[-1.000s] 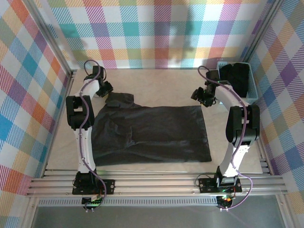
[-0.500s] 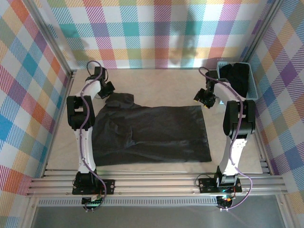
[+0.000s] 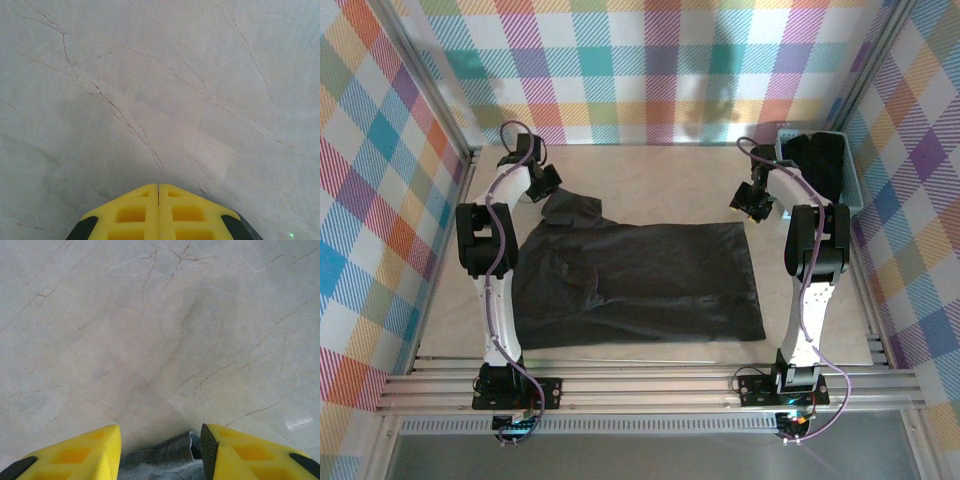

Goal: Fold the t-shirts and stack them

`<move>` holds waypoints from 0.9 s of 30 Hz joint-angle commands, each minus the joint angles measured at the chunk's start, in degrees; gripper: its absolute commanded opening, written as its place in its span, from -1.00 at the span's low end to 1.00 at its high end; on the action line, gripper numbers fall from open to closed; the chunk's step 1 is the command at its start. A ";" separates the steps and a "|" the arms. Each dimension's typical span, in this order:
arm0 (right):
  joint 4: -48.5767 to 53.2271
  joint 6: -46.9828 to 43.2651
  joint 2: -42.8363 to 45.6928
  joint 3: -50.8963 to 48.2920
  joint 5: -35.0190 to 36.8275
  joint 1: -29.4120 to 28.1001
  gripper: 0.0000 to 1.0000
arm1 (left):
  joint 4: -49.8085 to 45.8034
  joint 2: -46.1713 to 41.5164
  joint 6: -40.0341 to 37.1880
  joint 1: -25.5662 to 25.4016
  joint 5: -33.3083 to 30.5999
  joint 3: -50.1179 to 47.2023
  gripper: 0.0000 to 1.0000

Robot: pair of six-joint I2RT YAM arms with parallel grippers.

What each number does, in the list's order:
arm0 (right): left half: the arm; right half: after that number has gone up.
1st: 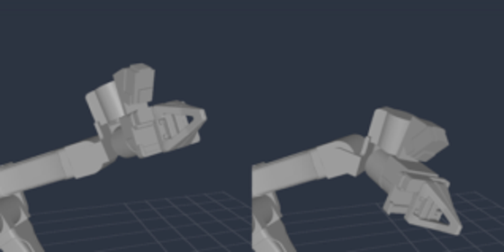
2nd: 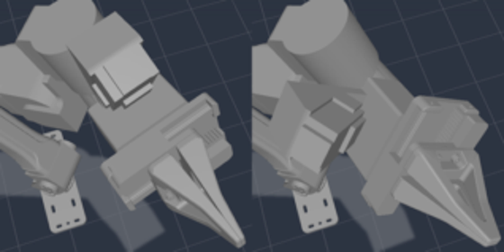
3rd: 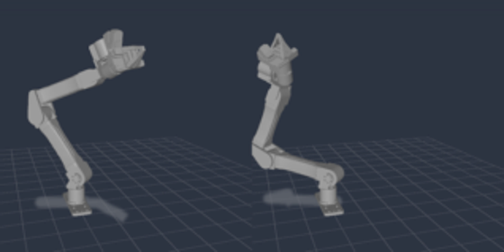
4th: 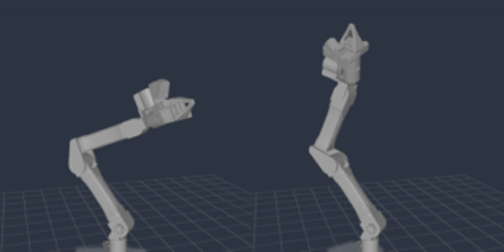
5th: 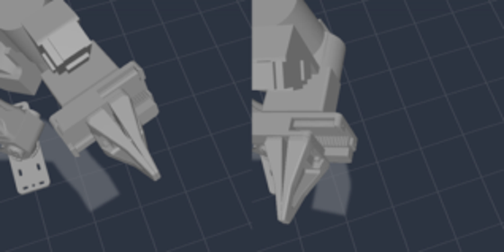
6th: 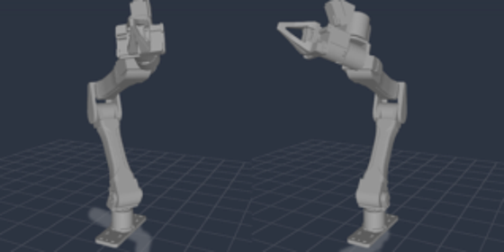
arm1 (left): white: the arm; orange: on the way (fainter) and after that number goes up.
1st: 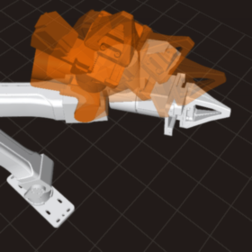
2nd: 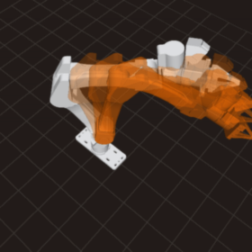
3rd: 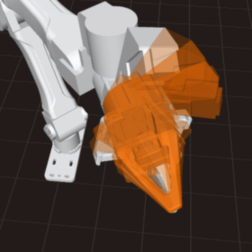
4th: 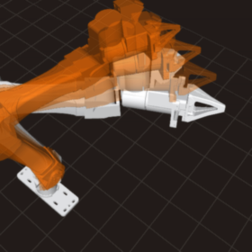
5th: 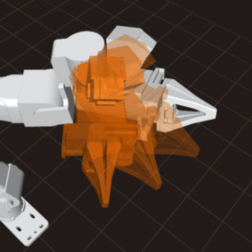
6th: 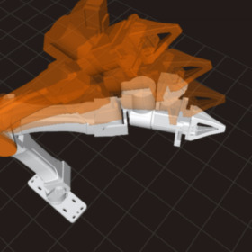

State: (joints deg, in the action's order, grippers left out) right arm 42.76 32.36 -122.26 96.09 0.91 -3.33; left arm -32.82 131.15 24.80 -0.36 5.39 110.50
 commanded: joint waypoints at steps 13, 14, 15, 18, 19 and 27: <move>2.12 2.17 -1.07 -2.46 -1.06 0.22 -0.26 | -0.50 -7.82 2.17 -0.60 3.87 0.36 -1.00; 1.92 2.31 -1.03 -2.66 -1.14 0.17 -0.25 | -0.52 -7.99 2.31 -0.53 4.27 0.29 -1.00; 1.73 2.40 -1.10 -2.67 -1.42 0.17 -0.25 | -0.46 -8.22 2.44 -0.52 4.66 0.25 -1.00; 1.70 2.46 -1.64 -2.10 -1.60 0.21 -0.31 | -0.67 -8.91 2.78 -0.72 5.41 -0.08 -1.00; 1.71 2.48 -1.86 -1.93 -1.61 0.21 -0.34 | -0.58 -9.34 2.88 -0.69 5.66 -0.39 -1.00; 0.04 2.81 -0.17 -2.66 -1.53 0.13 -1.00 | -1.17 -13.37 2.35 -0.70 8.82 -2.13 -1.00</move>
State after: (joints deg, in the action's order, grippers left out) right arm 43.44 35.09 -123.66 94.08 -0.03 -3.33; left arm -33.01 122.06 27.42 -0.69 11.70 109.54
